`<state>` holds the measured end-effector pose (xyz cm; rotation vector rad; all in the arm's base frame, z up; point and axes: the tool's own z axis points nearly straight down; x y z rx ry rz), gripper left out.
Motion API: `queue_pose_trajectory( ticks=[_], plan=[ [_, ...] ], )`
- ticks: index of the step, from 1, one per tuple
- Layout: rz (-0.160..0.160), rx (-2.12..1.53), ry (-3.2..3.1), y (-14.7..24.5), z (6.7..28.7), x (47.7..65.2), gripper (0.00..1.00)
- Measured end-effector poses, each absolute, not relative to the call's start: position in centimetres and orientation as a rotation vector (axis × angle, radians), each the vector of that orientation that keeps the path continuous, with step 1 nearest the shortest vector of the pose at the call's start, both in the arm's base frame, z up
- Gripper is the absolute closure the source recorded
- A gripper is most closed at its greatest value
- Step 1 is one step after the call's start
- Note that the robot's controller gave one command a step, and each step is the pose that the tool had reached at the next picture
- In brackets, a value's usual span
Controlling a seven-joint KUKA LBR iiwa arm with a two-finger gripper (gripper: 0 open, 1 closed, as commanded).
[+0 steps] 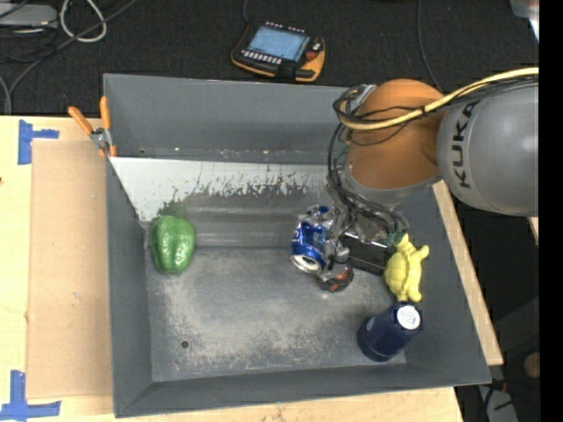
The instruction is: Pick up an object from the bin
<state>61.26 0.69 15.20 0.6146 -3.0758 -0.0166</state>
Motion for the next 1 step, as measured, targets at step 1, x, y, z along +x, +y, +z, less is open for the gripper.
queue_pose_trajectory(
  ticks=[1],
  plan=[
    [-0.014,0.615,-3.084,0.72,18.87,61.44,1.00]
  ],
)
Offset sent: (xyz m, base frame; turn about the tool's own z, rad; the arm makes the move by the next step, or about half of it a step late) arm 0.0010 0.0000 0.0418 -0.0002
